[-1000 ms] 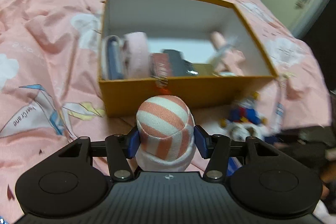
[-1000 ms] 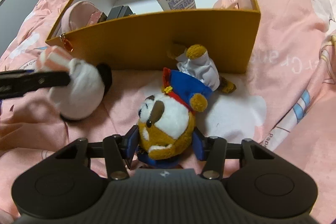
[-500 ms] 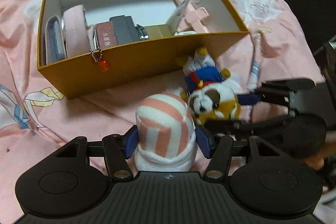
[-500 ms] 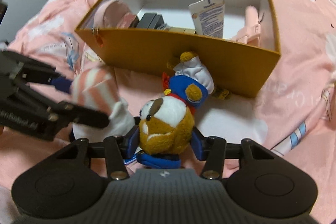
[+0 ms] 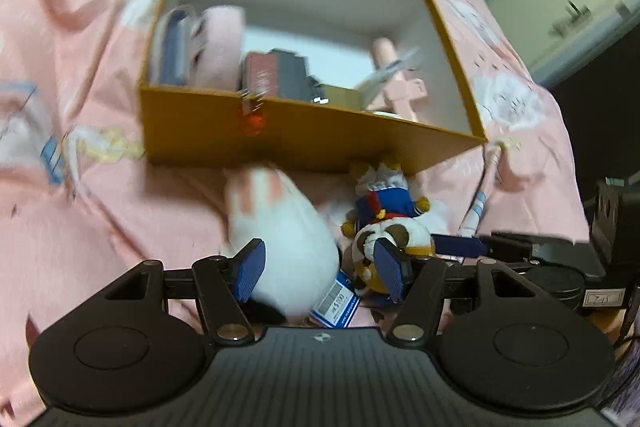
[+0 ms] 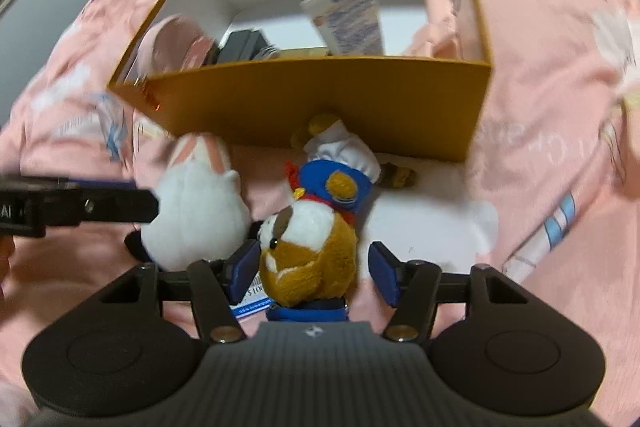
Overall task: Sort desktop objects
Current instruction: 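Lift both plushes and carry them over the orange box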
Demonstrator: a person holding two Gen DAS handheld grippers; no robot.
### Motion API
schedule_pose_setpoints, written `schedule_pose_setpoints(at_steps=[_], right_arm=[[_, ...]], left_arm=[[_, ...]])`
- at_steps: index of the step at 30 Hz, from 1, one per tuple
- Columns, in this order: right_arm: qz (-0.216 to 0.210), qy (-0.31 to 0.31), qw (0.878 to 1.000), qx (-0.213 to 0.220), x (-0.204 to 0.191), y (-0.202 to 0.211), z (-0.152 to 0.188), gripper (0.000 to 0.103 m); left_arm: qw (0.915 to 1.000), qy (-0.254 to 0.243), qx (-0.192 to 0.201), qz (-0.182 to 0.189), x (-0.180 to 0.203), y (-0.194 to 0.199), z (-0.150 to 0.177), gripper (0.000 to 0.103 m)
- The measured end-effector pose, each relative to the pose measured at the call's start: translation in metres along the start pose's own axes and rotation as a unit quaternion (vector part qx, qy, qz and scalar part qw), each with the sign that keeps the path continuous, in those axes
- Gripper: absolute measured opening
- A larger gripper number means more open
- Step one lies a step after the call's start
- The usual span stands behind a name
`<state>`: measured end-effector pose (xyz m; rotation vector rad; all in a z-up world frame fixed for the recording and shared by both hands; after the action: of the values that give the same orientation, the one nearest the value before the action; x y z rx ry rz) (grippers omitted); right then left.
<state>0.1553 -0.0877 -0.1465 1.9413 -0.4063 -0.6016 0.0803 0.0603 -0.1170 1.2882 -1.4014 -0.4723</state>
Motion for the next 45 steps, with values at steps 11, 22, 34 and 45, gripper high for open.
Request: schedule_pose_setpoints(at_steps=[11,22,34,45], right_arm=[[-0.032,-0.065,0.997,-0.025,0.008,-0.005,0.012,0.062],[-0.040,-0.058,0.997,-0.020,0.008,-0.015,0.002,0.062],[-0.076,-0.058,0.995,-0.020,0.004,-0.031,-0.007,0.054],[-0.062,-0.025,0.997,0.026,-0.010,0.013,-0.005,0.050]], left_arm=[[0.9983,0.059,0.000,-0.005,-0.018,-0.018,0.002,0.070],[0.9954,0.076,-0.057,-0.009,-0.028,-0.053,0.010,0.075],[0.9971,0.052,-0.051,-0.021,-0.010,-0.064,0.006,0.068],[0.9990,-0.006,-0.009,-0.044,0.017,-0.025,0.011,0.066]])
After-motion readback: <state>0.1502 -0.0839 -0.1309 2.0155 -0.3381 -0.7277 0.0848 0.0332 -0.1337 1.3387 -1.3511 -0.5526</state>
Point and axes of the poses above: each gripper's, at about its wrist camera, not at the fingertips, and y roughly against the way its jaws point, x to its right, z to its underside, the point moved 6 cm from there along -y, roughly the way its jaws point, and after that the axes turned 5 degrees about -x, right-handed, at the moved point
